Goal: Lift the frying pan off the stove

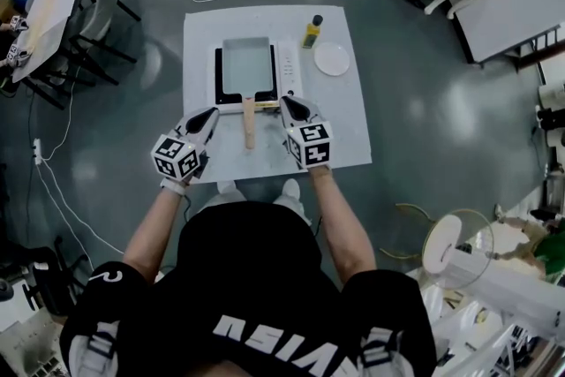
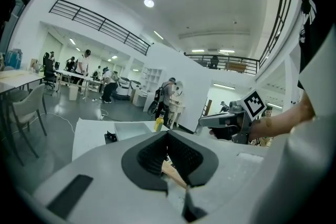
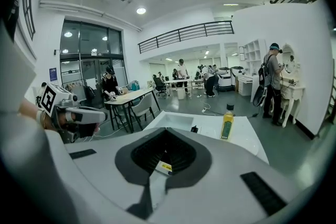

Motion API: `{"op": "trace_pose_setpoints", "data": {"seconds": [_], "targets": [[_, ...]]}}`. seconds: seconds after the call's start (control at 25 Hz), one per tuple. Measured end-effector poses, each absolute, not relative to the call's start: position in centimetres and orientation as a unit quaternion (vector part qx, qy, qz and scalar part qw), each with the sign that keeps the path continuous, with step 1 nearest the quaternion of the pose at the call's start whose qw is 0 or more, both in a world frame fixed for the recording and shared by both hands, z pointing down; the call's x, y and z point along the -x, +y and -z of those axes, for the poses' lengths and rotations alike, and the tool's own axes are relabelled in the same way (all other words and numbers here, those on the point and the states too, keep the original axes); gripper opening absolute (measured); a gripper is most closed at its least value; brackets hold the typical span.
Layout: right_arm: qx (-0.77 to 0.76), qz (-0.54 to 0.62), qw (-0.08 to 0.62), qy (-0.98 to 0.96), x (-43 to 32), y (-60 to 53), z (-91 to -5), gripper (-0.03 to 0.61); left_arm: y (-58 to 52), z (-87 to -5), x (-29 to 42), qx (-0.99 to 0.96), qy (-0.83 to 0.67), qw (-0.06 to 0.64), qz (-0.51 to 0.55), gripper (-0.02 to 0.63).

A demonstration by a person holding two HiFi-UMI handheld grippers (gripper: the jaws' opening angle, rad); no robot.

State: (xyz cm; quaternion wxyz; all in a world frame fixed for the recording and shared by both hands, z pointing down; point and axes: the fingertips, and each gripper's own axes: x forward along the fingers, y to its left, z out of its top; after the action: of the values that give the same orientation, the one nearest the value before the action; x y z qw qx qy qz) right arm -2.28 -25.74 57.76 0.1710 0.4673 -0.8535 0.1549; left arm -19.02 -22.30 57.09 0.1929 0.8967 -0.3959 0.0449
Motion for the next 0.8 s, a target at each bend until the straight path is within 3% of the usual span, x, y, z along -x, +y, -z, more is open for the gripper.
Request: {"op": "trace_pose_setpoints", "data": {"seconds": [0.8], "targets": [[-0.411, -0.214, 0.197, -0.864, 4.2, -25.7, -62.6, -0.003, -21.1, -59.8, 17.5, -0.908, -0.350, 0.223, -0.060, -0.002]]}}
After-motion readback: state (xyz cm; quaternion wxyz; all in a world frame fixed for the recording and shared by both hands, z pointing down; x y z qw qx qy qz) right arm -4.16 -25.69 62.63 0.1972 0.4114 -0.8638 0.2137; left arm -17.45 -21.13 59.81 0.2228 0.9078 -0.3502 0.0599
